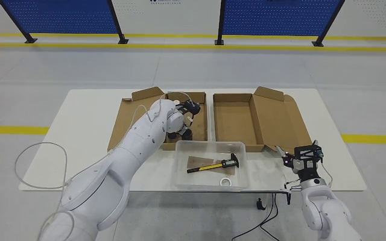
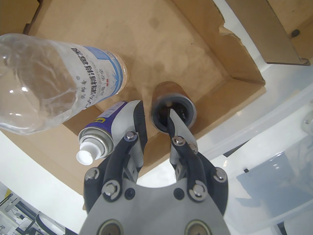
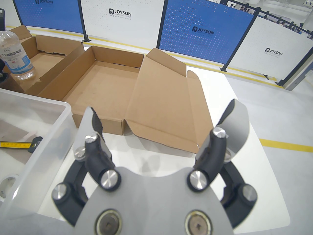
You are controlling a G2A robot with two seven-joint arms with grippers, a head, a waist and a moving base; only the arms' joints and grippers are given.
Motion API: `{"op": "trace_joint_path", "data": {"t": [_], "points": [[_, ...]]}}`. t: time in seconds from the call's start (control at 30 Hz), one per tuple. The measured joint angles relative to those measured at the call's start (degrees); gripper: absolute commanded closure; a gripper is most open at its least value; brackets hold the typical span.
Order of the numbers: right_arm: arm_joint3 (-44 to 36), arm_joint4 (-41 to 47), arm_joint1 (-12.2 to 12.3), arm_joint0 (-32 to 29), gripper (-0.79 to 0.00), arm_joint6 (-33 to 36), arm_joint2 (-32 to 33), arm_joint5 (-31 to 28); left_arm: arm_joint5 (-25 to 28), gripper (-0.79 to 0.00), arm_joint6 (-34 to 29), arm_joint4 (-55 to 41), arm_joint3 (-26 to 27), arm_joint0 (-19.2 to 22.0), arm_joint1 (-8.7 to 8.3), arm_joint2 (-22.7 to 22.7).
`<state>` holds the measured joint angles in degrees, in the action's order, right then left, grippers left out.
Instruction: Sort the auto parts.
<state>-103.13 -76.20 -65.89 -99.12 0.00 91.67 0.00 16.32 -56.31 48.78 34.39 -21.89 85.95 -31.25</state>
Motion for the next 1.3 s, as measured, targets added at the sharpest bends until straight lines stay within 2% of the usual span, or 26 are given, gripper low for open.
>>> {"op": "trace_joint_path", "data": {"t": [0.07,0.17,0.23,0.3,0.47,0.53,0.63,0.67,0.7,0.8,0.9,0.93,1.03,1.13,1.3], "points": [[0.0,0.0,0.0,0.0,-0.785,0.0,0.0,0.0,0.0,-0.277,0.3,0.0,-0.4,0.0,0.28,0.0],[0.0,0.0,0.0,0.0,-0.785,0.0,0.0,0.0,0.0,-0.376,1.0,0.2,-0.7,0.2,0.54,-0.2],[0.0,0.0,0.0,0.0,-0.785,0.0,0.0,0.0,-0.1,-0.385,1.7,0.4,-0.6,0.4,0.58,-0.5],[0.0,0.0,0.0,0.0,-0.785,0.0,0.0,0.0,-0.2,-0.431,2.2,0.5,-0.1,0.6,0.48,-0.9],[0.0,0.0,0.0,0.0,-0.785,0.0,0.0,0.0,-0.5,-0.468,2.8,1.3,4.2,0.1,-0.57,-2.7],[0.0,0.0,0.0,0.0,-0.785,0.0,0.0,0.0,-1.1,-0.542,2.9,1.8,7.5,-0.8,-1.43,-4.0],[0.0,0.0,0.0,0.0,-0.785,0.0,0.0,0.0,-2.2,-0.702,2.6,3.1,14.5,-3.3,-3.21,-6.4],[0.0,0.0,0.0,0.0,-0.785,0.0,0.0,0.0,-2.6,-0.785,2.4,3.7,17.2,-4.3,-3.88,-7.3],[0.0,0.0,0.0,0.0,-0.785,0.0,0.0,0.0,-2.9,-0.785,2.0,4.5,20.1,-5.6,-4.61,-8.3],[0.0,0.0,0.0,0.0,-0.785,0.0,0.0,0.0,-4.5,-0.785,0.6,7.8,31.7,-10.9,-7.4,-12.7],[0.0,0.0,0.0,0.0,-0.785,0.0,0.0,0.0,-6.1,-0.785,-0.5,11.9,45.3,-18.2,-10.32,-18.7],[0.0,0.0,0.0,0.0,-0.785,0.0,0.0,0.0,-7.0,-0.785,0.2,13.4,51.0,-21.7,-11.37,-21.4],[0.0,0.0,0.0,0.0,-0.785,0.0,0.0,0.0,-7.6,-0.785,1.6,17.6,63.6,-30.7,-13.43,-27.1],[0.0,0.0,0.0,0.0,-0.785,0.0,0.0,0.0,-8.2,-0.785,3.4,20.2,72.6,-38.5,-14.73,-31.9],[0.0,0.0,0.0,0.0,-0.785,0.0,0.0,0.0,-10.0,-0.785,10.0,22.0,82.2,-49.3,-16.11,-40.0]]}}
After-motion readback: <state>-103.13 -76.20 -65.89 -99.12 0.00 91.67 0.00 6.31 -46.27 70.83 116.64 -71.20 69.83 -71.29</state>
